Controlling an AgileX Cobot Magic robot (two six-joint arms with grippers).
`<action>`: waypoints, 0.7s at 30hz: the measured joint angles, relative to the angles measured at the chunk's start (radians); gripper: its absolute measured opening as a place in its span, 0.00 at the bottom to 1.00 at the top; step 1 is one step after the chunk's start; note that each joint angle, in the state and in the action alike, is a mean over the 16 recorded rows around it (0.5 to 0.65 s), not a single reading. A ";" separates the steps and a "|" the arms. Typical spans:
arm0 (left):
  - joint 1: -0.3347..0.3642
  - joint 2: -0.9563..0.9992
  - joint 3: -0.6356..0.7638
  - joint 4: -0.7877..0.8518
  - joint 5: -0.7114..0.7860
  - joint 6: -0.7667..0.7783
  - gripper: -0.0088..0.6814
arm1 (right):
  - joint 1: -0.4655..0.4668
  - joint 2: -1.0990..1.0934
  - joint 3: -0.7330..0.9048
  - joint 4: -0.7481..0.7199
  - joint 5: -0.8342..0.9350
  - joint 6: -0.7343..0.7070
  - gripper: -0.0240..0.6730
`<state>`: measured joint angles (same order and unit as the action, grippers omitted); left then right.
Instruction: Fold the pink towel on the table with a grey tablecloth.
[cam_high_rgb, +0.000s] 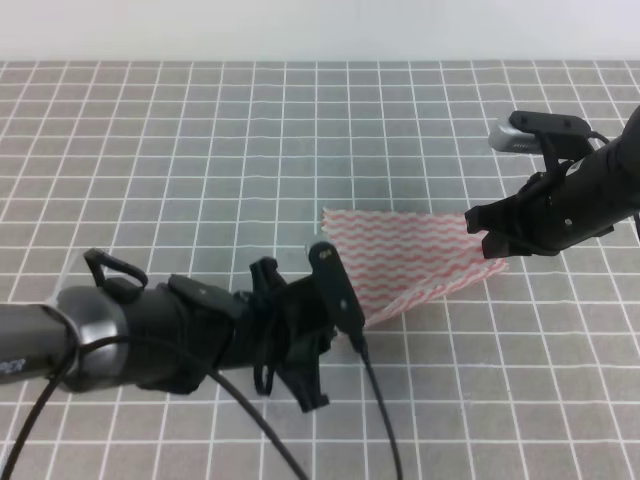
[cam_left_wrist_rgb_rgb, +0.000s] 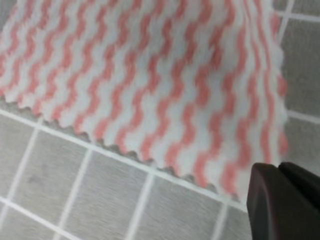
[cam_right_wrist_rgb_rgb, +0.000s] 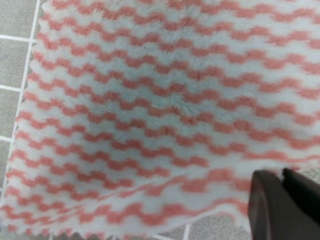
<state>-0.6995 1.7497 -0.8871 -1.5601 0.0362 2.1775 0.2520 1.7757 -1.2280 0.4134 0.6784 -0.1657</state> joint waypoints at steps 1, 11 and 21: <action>0.000 -0.003 -0.008 -0.009 -0.001 -0.004 0.07 | 0.000 0.000 0.000 0.000 0.000 0.000 0.01; 0.000 -0.022 -0.071 -0.093 0.009 -0.063 0.44 | 0.000 0.000 0.000 0.000 0.001 0.000 0.01; -0.001 -0.029 -0.017 -0.055 0.075 -0.117 0.60 | -0.001 -0.001 0.000 0.000 0.001 0.000 0.01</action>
<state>-0.7002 1.7206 -0.9041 -1.6152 0.1114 2.0600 0.2506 1.7744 -1.2280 0.4134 0.6794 -0.1657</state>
